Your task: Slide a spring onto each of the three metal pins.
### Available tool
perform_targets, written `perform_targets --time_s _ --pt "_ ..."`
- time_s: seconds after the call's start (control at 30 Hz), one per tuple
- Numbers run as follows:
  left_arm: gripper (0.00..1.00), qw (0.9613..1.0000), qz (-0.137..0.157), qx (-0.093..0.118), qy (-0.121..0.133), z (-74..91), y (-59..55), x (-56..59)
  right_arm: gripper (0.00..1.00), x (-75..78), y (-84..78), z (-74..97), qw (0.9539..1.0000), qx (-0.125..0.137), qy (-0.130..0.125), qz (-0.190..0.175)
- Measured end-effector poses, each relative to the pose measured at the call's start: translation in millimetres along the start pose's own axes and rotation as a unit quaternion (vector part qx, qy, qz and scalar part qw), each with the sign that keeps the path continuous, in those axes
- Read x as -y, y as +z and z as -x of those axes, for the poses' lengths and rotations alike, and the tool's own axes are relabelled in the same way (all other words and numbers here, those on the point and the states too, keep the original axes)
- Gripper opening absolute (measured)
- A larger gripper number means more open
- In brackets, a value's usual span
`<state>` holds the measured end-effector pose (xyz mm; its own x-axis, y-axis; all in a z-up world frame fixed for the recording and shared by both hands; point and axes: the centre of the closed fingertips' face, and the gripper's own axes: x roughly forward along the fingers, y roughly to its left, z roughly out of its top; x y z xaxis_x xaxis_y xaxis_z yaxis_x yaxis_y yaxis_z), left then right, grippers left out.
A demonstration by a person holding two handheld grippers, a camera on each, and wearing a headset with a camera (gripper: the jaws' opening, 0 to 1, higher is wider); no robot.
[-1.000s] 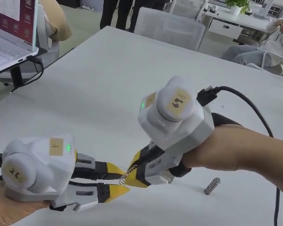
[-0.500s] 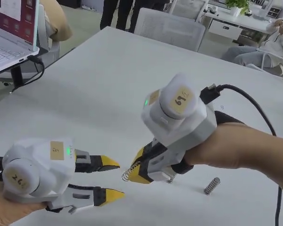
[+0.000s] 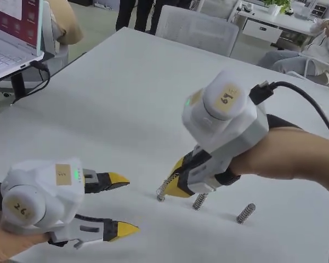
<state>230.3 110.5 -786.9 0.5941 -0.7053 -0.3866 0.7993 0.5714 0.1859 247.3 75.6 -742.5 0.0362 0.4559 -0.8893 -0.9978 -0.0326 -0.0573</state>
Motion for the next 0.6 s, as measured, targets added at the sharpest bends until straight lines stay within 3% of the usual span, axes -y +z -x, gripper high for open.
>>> perform_targets --time_s 0.6 --pt "0.51 0.9999 0.002 -0.005 0.011 3.1 -5.5 -2.9 0.08 28.7 -8.8 -10.4 0.9984 -0.052 -0.017 0.014"
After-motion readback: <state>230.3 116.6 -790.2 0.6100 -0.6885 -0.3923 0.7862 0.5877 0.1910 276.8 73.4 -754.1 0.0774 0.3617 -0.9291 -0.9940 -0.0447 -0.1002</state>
